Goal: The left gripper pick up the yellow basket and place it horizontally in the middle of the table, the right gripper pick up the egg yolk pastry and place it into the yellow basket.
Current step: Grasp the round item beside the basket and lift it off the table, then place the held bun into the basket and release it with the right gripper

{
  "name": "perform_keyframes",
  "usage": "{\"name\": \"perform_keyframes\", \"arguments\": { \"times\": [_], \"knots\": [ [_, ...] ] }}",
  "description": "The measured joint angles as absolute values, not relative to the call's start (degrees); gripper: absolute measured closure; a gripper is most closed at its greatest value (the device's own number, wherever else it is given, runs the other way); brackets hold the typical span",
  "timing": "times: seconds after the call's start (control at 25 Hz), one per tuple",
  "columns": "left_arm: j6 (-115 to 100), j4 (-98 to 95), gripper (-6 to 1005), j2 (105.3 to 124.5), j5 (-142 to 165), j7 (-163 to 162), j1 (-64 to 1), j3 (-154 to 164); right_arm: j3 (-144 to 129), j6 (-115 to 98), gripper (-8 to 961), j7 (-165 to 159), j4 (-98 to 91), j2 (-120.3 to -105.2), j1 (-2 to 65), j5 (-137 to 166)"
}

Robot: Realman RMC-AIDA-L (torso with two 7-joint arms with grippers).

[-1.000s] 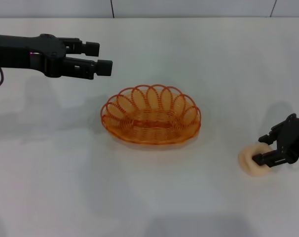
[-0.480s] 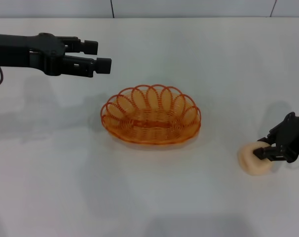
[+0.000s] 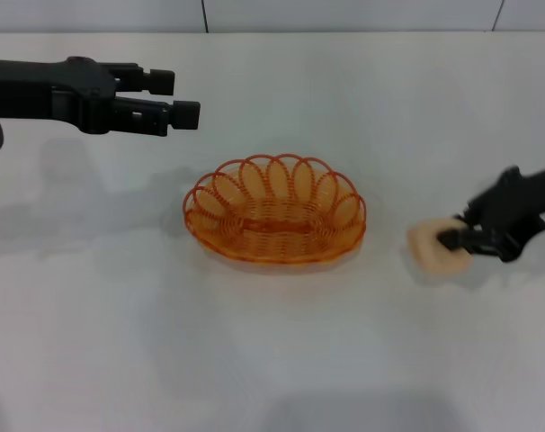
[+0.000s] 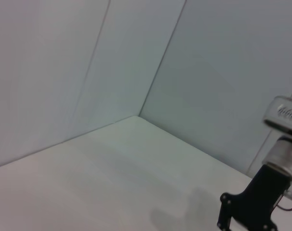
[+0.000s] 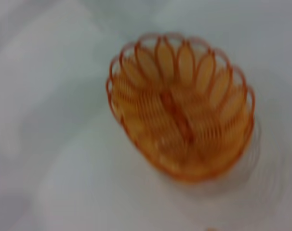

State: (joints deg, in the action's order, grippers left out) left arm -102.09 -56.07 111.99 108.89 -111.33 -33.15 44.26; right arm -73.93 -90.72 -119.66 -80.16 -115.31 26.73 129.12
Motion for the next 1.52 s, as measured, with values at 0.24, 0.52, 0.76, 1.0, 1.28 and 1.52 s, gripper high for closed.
{"name": "perform_keyframes", "arguments": {
  "times": [0.24, 0.52, 0.76, 1.0, 1.28, 1.52],
  "knots": [
    [-101.76, -56.03, 112, 111.88, 108.89, -110.96, -33.12, 44.37, -74.87, -89.62, 816, -119.8, -82.37, -115.45, 27.89, 124.94],
    [-101.83, -55.99, 112, 112.02, 108.8, -110.76, -33.13, 44.12, -80.84, -84.81, 884, -119.87, -81.82, -115.65, 30.04, 122.69],
    [-102.06, -56.02, 112, 112.05, 108.46, -110.74, -33.13, 44.09, -86.05, -80.7, 905, -119.86, -81.34, -115.8, 32.72, 120.91],
    [-102.03, -56.06, 112, 112.15, 108.45, -110.72, -33.13, 44.15, -89.87, -74.33, 912, -119.97, -79.65, -115.91, 33.84, 120.45],
    [-101.86, -56.08, 112, 112.34, 108.45, -110.65, -33.05, 44.3, -93.18, -68.39, 913, -119.48, -76.88, -115.98, 34.91, 118.83],
    [-101.78, -56.08, 112, 112.53, 108.66, -110.72, -33.04, 44.39, -96.02, -64.71, 914, -119.47, -75.39, -116.05, 35.68, 118.8]
  ]
}}
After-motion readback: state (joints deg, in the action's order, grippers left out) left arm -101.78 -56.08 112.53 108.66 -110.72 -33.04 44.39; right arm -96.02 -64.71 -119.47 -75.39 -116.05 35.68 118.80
